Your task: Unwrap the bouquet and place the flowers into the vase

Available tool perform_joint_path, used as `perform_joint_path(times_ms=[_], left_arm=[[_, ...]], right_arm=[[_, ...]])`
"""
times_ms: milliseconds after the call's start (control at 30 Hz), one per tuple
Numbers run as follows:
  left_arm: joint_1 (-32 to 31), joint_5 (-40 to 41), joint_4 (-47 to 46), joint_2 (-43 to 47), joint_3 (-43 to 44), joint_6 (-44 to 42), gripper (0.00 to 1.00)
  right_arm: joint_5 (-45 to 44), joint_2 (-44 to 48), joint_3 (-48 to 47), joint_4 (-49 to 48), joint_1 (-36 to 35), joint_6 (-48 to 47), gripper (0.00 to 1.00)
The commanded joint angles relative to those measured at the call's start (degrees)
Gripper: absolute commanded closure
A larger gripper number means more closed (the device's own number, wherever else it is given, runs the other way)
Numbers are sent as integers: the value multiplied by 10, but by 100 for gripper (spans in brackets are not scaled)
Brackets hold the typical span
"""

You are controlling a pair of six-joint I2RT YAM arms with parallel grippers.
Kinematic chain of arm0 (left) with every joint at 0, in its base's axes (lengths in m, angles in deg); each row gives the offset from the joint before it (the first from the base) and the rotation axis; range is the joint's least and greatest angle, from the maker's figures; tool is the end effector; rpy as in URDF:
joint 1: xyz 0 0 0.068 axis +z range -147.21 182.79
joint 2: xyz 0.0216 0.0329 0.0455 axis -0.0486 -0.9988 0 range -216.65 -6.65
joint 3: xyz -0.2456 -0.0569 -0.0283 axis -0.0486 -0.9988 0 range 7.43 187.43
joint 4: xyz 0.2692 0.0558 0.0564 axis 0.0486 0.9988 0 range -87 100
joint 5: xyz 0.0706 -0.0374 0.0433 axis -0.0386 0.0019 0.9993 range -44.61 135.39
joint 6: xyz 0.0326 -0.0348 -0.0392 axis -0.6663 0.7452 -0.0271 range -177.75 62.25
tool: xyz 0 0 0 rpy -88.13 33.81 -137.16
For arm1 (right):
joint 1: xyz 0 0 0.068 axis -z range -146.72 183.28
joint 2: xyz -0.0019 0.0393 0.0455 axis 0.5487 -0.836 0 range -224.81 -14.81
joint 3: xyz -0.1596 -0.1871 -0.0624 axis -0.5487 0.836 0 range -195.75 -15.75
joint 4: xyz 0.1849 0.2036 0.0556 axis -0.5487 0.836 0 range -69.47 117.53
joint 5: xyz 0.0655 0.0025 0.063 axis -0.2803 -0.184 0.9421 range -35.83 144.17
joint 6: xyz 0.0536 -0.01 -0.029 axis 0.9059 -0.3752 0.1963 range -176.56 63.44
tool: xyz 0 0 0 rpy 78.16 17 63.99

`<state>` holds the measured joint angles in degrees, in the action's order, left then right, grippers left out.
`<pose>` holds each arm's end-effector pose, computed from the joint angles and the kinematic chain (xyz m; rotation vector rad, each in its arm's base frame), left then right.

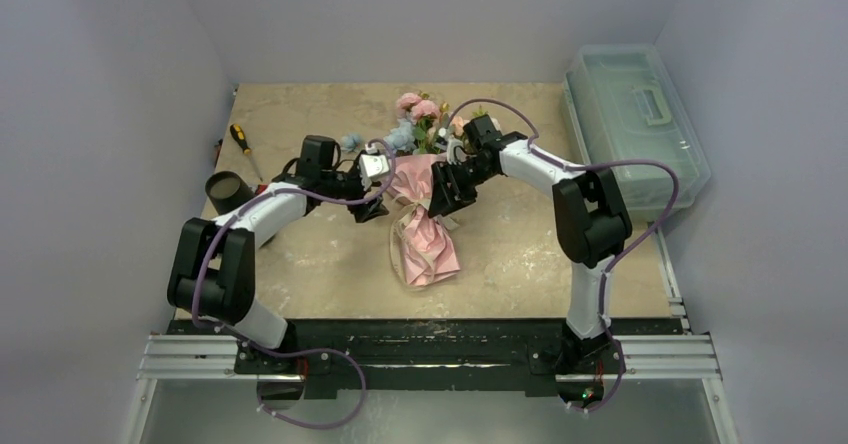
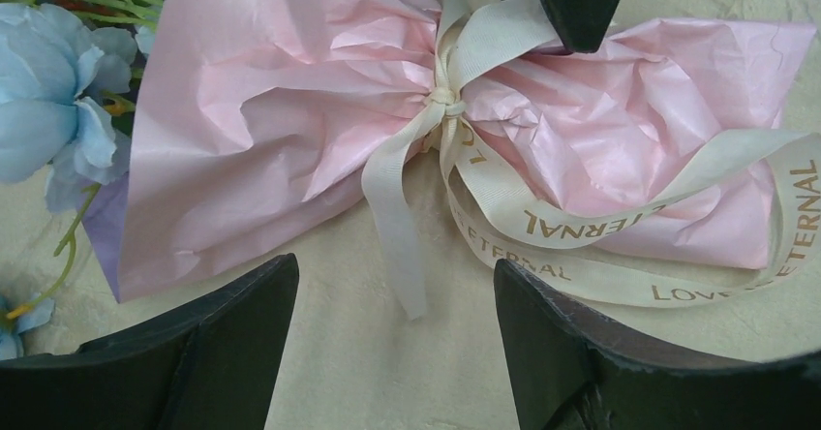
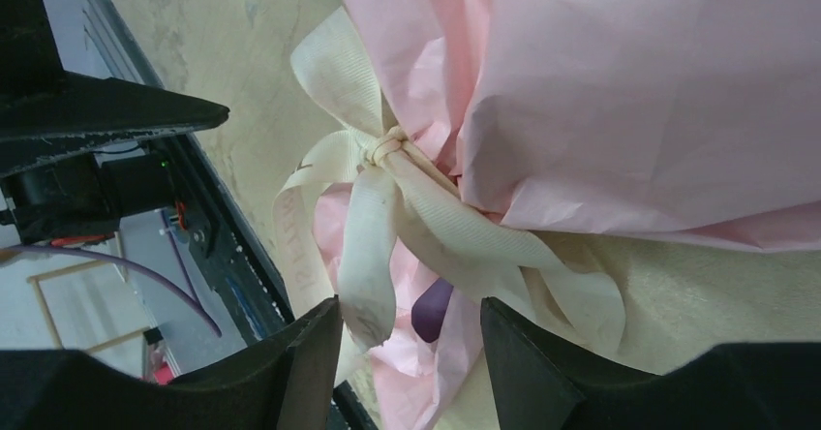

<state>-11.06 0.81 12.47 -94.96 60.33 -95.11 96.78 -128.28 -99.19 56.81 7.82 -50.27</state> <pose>0.3220 -0.1130 0.1771 1.2551 1.7748 -0.6787 0.3661 0.2093 0.1575 -0.6714 2.6415 1.1747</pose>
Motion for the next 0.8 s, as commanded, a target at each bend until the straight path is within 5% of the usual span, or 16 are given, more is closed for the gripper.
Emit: perform_joint_path(times_ms=[0,400,633,767], left_arm=[[-13,9,-15,-20,9,-47,26],[-41,63,-51,-82,38,-49,40],[-55,96,-52,-102,60,-27,51],[-55,111,-40,-95,53,-22,63]], right_arm=[[21,-3,-37,-5,-2,15,45],[70,-11,-45,-6,-2,13,84],[71,-12,-52,-8,-2,9,100],[58,-15,-61,0,-2,-2,100]])
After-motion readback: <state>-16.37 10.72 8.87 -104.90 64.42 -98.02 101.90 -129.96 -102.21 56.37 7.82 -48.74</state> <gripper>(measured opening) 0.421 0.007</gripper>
